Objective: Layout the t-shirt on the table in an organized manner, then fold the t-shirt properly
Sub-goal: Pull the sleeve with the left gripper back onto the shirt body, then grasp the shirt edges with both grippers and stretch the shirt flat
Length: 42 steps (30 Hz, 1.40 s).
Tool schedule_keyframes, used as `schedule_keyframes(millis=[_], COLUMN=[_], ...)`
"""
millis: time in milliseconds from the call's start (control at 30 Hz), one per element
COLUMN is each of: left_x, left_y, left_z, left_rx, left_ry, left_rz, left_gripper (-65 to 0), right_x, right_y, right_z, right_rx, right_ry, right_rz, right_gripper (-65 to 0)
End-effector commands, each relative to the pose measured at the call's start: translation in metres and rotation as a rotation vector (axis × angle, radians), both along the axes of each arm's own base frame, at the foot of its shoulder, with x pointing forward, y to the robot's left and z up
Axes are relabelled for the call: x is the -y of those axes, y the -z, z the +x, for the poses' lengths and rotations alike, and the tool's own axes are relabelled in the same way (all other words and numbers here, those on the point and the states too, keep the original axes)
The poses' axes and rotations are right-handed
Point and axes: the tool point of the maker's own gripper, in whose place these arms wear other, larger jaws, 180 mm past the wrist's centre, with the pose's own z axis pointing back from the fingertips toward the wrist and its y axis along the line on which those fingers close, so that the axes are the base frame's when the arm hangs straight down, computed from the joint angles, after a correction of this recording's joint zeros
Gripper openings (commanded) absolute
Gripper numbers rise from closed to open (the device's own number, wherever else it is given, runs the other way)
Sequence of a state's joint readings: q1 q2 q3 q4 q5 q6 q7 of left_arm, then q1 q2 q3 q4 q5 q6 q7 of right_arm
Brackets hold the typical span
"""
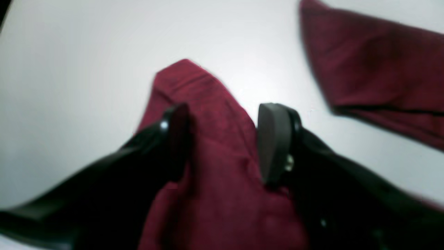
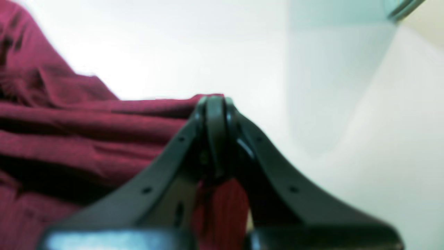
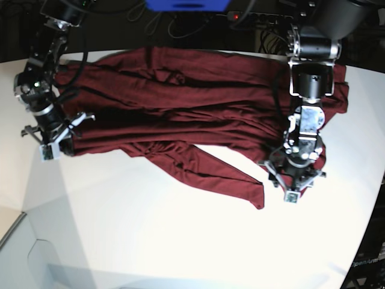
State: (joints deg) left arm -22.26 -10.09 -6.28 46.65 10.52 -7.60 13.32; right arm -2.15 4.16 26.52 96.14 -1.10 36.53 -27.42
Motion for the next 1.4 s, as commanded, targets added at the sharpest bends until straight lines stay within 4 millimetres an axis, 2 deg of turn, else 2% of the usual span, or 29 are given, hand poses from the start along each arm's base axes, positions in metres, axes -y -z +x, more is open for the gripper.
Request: schedule_keyframes(millis=[0, 100, 167, 267, 367, 600, 700, 800, 967, 1067, 1233, 1333, 1367], left_x=[-0.004, -0.006, -0.017, -0.02, -0.02, -0.026, -0.03, -0.056, -0.073, -0.079, -0.084, -0.084, -0.076], left_y=[-0.018, -0.018, -0.016, -0.011, -0.025, -0.018, -0.029, -0.046, -0.072, -0.094, -0.114, -0.109, -0.104], left_z=[0.011, 0.01, 0.008, 0.007, 0.022, 0.039, 0.051, 0.059, 0.071, 0.077, 0.08, 0.066, 0.06], left_rx=[0.055, 0.055, 0.045, 0.028, 0.071, 0.086, 0.126, 0.177, 0.242, 0.295, 0.337, 0.296, 0.279], left_ry=[-0.002, -0.004, -0.014, -0.019, -0.017, -0.031, -0.045, -0.128, -0.194, -0.189, -0.188, -0.192, -0.186], left_rz=[0.011, 0.016, 0.031, 0.031, 0.025, -0.004, -0.023, -0.065, -0.102, -0.087, -0.074, -0.05, -0.05], left_gripper=[-34.2, -34.2, -34.2, -34.2, -34.1, -34.2, -34.2, -34.2, -34.2, -34.2, -34.2, -34.2, -34.2], right_x=[0.0, 0.005, 0.006, 0.009, 0.014, 0.022, 0.022, 0.023, 0.027, 0.031, 0.033, 0.034, 0.035], right_y=[-0.022, -0.034, -0.035, -0.035, -0.038, -0.065, -0.079, -0.095, -0.101, -0.09, -0.075, -0.079, -0.084], right_z=[0.013, 0.023, 0.032, 0.047, 0.057, 0.077, 0.086, 0.097, 0.12, 0.13, 0.142, 0.145, 0.145], right_rx=[0.079, 0.109, 0.116, 0.119, 0.122, 0.185, 0.219, 0.255, 0.26, 0.224, 0.164, 0.169, 0.183], right_ry=[-0.006, -0.006, -0.004, 0.007, 0.004, 0.01, 0.009, 0.011, 0.016, 0.024, 0.032, 0.036, 0.038], right_rz=[0.003, -0.01, 0.002, 0.028, 0.026, 0.014, 0.014, 0.018, 0.051, 0.073, 0.059, 0.048, 0.041], right_gripper=[-65.0, -65.0, -65.0, -65.0, -65.0, -65.0, -65.0, -65.0, -65.0, -59.2, -49.3, -45.6, -45.0])
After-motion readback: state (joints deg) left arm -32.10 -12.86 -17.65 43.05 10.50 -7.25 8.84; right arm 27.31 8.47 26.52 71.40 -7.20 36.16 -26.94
